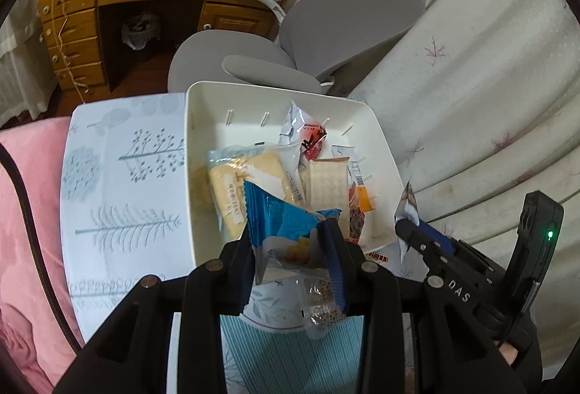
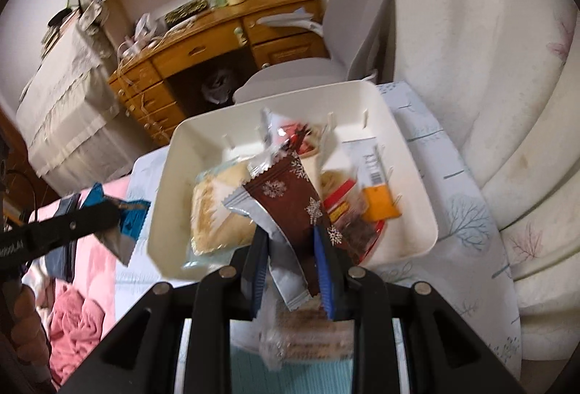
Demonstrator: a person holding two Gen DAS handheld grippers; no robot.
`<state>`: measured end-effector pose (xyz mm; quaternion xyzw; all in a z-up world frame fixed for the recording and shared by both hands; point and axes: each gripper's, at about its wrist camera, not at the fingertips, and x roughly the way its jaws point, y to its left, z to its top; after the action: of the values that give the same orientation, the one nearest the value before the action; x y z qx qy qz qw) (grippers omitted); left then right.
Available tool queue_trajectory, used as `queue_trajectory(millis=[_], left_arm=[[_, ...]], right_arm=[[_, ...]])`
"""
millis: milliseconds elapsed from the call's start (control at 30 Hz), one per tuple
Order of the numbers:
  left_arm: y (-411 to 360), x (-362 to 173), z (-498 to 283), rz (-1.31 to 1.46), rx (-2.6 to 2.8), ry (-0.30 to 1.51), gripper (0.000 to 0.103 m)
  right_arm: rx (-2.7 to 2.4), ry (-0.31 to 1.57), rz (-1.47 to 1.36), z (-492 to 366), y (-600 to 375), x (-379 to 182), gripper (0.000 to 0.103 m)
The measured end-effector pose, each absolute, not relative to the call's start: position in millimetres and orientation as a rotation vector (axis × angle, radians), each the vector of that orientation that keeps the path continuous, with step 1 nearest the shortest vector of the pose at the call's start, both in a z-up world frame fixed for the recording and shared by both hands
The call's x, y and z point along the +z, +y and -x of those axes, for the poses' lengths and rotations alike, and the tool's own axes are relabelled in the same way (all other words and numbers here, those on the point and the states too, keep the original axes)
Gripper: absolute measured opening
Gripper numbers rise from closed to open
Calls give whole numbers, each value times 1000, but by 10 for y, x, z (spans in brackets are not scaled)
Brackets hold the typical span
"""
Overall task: Organize snacks
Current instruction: 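Drop the blue packet into the tray with the left tool while the right drops the red-brown packet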
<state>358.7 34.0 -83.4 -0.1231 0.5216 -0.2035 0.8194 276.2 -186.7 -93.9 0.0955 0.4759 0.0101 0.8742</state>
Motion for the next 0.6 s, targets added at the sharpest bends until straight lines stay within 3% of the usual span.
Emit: queue_trajectory(millis=[167, 200, 233, 300, 433, 600], left_arm=[[210, -880, -3663, 216, -421, 1124, 34], [207, -887, -3673, 208, -404, 1124, 38], [206, -889, -3679, 207, -386, 1126, 44], [232, -912, -3685, 231, -355, 1145, 73], [312, -949, -3639, 270, -322, 1173, 74], [417, -951, -3470, 297, -286, 1182, 77]], right_arm=[[-9, 973, -251, -2796, -2023, -987, 26], [-8, 975, -263, -2802, -2048, -995, 28], [-10, 977, -272, -2813, -2065, -1001, 28], [-9, 977, -287, -2803, -2095, -1001, 30], [-14, 991, -276, -2757, -2113, -1013, 47], [-11, 1011, -297, -2641, -2151, -1045, 50]])
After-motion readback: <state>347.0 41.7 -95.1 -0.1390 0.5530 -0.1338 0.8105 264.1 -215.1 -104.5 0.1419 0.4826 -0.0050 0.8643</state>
